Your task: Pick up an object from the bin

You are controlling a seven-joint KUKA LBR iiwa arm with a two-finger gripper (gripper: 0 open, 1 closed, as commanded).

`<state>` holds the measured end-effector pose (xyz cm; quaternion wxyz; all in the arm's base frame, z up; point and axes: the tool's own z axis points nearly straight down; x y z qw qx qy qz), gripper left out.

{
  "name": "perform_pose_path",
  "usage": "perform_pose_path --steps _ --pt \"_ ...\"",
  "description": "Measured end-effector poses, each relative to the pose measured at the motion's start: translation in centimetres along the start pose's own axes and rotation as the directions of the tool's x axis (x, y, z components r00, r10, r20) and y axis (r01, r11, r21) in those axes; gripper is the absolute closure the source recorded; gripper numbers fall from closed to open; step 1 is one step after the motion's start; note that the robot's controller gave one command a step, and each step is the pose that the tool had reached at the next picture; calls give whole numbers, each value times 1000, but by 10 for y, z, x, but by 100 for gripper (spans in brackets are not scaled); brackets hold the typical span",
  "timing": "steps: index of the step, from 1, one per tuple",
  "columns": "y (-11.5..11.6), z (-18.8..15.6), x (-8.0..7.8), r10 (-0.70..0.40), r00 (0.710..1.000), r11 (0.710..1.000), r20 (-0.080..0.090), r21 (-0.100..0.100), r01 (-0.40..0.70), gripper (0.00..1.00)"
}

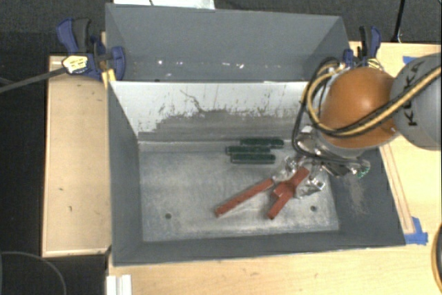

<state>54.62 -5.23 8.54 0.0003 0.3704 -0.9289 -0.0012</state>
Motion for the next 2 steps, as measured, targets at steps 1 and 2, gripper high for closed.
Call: perform_pose_path --steps 1,2 --pt "1 -16 0 1 1000 1000 -2 -3 -1 100" --pt "0 -37 0 1 1000 1000 -1 0 -1 100"
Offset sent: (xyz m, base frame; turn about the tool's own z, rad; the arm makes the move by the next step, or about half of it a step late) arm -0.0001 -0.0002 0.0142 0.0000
